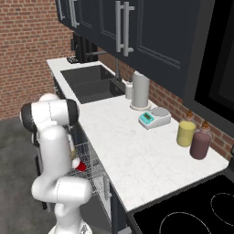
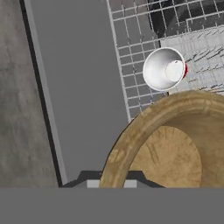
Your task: Pick up the cup and bowl from the counter, place them in the dishwasher, and close the dishwasher door.
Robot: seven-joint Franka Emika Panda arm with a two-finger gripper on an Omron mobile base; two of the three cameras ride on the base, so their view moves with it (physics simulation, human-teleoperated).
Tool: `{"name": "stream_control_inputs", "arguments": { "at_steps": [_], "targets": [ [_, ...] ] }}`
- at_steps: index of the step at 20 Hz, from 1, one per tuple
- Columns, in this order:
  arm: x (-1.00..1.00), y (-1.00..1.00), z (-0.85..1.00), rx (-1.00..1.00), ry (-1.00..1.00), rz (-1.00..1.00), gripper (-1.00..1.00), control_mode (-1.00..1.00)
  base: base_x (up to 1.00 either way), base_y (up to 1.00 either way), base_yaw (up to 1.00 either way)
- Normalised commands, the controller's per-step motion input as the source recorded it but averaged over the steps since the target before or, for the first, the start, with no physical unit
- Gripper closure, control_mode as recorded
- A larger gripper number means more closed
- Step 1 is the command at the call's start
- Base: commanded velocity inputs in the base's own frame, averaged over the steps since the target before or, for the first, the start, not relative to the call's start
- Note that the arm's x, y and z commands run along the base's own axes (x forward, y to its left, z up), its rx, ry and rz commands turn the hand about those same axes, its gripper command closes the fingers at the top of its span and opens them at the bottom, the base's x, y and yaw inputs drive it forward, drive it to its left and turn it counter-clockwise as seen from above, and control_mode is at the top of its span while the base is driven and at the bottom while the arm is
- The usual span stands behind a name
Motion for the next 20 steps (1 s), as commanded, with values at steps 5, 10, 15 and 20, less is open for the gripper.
{"name": "stream_control_inputs", "arguments": {
  "at_steps": [5,10,15,20],
  "targets": [
    [0.01,0.00,-0.55,-0.09,0.16,0.00,1.00,-1.00,0.00,0.00,0.00],
    [0.00,0.00,-0.47,-0.12,0.00,0.00,1.00,-1.00,0.00,0.00,0.00],
    [0.19,-0.25,-0.42,-0.09,0.02,0.00,1.00,-1.00,0.00,0.00,0.00],
    [0.33,-0.51,-0.37,-0.03,0.00,0.00,1.00,-1.00,0.00,0.00,0.00]
  ]
}}
